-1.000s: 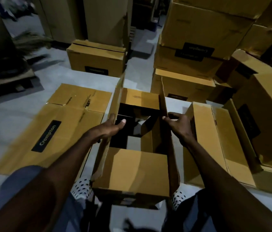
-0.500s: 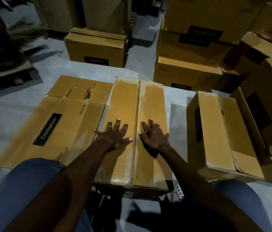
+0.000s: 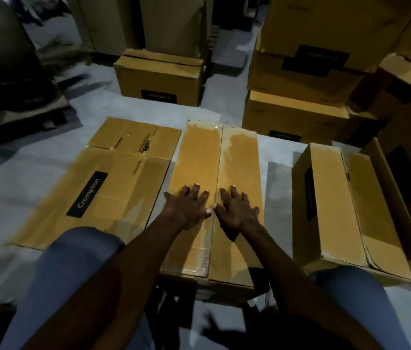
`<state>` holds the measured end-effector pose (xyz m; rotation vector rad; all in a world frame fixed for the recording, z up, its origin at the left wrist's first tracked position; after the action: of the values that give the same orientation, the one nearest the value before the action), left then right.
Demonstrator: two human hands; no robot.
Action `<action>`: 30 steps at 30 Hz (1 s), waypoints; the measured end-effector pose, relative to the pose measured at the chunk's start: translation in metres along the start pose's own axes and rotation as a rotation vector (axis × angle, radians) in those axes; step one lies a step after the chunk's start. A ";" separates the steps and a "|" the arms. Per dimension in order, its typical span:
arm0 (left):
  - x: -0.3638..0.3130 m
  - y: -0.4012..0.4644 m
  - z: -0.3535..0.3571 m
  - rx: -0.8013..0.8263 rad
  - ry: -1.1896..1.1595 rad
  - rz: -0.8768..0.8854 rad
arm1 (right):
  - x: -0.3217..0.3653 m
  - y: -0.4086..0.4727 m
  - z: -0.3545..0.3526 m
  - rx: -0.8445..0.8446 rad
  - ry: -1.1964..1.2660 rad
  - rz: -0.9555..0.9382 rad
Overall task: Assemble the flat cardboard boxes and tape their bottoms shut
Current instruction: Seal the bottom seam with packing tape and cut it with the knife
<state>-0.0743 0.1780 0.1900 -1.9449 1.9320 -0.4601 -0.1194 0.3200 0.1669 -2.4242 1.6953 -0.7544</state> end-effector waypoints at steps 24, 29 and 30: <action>0.226 -0.358 0.031 -0.722 -0.538 -0.217 | 0.371 -0.193 0.059 0.004 0.894 -0.403; 0.253 -0.426 0.080 -0.820 -0.669 -0.217 | 0.385 -0.210 0.104 0.053 0.573 -0.561; 0.254 -0.441 0.087 -0.886 -0.718 -0.238 | 0.389 -0.213 0.105 0.058 0.509 -0.624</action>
<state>0.3586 -0.0739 0.3146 -2.3444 1.5015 1.0893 0.2118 0.0284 0.2814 -2.9081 0.9517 -1.5744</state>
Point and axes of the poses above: each hand's wrist, its own y-axis towards the middle knuckle, its own z-axis out of the palm, x = y × z, the point moved 4 cm from there along y, towards the middle knuckle
